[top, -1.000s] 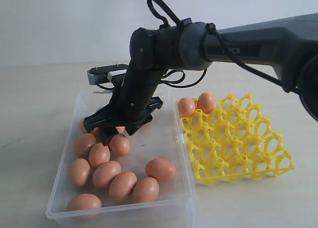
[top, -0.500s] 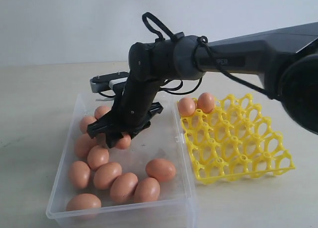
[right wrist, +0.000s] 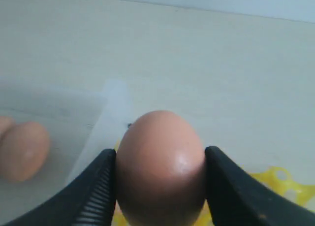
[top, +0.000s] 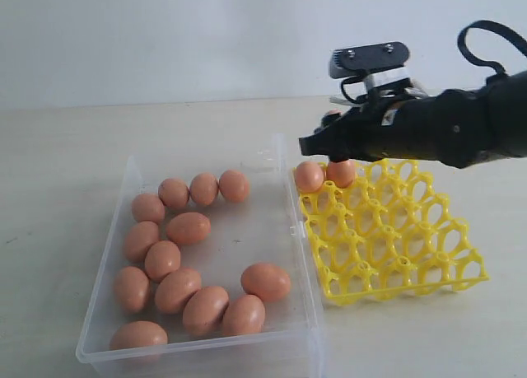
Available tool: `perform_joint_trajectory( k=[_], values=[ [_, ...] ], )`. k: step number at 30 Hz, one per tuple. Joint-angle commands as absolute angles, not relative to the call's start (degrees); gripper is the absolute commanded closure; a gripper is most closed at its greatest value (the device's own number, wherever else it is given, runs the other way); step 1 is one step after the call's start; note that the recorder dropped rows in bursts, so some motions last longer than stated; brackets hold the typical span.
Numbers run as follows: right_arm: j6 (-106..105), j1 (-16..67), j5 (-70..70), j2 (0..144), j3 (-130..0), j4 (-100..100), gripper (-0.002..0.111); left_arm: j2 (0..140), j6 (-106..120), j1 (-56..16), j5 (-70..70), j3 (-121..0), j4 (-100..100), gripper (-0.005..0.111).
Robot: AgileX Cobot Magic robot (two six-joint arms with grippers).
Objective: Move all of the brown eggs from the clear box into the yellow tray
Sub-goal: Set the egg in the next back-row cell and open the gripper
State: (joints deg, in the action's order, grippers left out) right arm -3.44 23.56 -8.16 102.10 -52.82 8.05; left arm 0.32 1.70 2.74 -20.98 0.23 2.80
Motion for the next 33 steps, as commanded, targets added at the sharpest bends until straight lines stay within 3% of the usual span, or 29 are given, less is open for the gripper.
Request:
perform_joint_trajectory(
  k=[1, 19, 22, 28, 33],
  values=[
    [-3.3, 18.82, -14.18, 102.28, -49.62, 6.65, 0.108, 0.0, 1.71, 2.24, -20.27, 0.0, 3.11, 0.107],
    [-2.99, 14.54, -19.43, 111.71, -49.58, 6.57, 0.108, 0.0, 1.71, 2.24, -20.27, 0.0, 3.11, 0.107],
    [-2.99, 14.54, -19.65, 111.93, -49.58, 6.43, 0.097, 0.0, 1.71, 2.24, -20.27, 0.0, 3.11, 0.107],
    [-2.99, 14.54, -19.65, 111.93, -49.58, 6.43, 0.054, 0.0, 1.71, 2.24, -20.27, 0.0, 3.11, 0.107],
    [-2.99, 14.54, -19.42, 110.71, -49.58, 5.43, 0.049, 0.0, 1.71, 2.24, -20.27, 0.0, 3.11, 0.107]
  ],
)
